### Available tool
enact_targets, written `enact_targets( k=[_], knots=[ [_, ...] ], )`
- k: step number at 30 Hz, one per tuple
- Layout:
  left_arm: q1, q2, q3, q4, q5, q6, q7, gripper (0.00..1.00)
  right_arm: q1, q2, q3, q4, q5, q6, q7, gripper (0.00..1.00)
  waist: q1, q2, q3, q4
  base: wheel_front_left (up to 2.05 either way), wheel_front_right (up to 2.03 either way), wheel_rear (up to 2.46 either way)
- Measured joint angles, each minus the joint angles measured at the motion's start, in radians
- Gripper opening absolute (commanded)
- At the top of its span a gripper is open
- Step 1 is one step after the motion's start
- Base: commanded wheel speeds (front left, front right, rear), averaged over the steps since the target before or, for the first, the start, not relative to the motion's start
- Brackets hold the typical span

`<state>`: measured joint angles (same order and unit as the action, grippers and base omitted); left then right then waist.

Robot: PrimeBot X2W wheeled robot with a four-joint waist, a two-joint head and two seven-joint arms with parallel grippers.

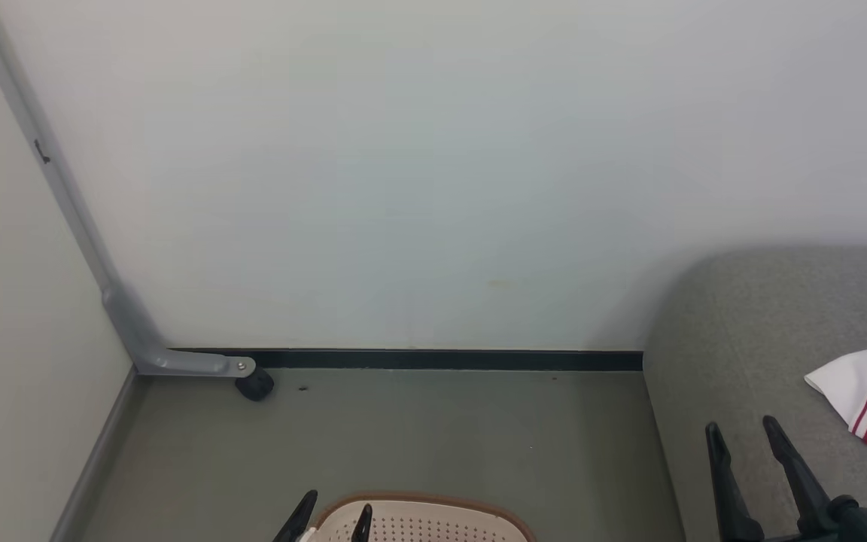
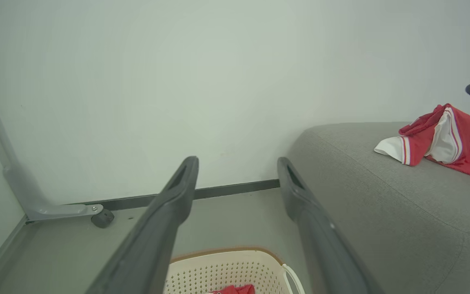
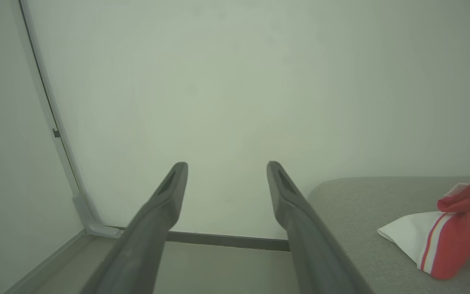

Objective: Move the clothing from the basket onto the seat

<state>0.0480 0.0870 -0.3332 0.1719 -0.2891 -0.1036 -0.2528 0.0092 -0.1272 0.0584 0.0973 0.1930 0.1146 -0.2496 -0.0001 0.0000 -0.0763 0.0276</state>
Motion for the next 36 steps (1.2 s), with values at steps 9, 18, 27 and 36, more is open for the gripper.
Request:
enact_targets(
  k=[9,18,27,36],
  knots=[
    [0.032,-0.001,0.063,0.032,0.010,0.021,0.000,1.00,0.046,0.030,0.035,0.022,-0.009,0.000,0.000,1.00,0.0000,0.0000,-0.018,0.046,0.00,0.00,0.00],
    [0.043,-0.008,0.079,0.059,0.037,0.024,0.000,1.00,0.087,0.034,0.048,0.081,-0.045,0.000,0.000,1.00,0.0000,0.0000,-0.018,0.059,0.00,0.00,0.00],
    [0.044,-0.018,0.091,0.082,0.047,0.023,0.000,1.00,0.087,0.032,0.045,0.115,-0.056,0.000,0.000,1.00,0.0000,0.0000,-0.011,0.064,0.00,0.00,0.00],
    [0.044,-0.022,0.095,0.089,0.059,0.014,0.000,1.00,0.085,0.036,0.044,0.122,-0.056,0.000,0.000,1.00,0.0000,0.0000,-0.005,0.066,0.00,0.00,0.00]
  ],
)
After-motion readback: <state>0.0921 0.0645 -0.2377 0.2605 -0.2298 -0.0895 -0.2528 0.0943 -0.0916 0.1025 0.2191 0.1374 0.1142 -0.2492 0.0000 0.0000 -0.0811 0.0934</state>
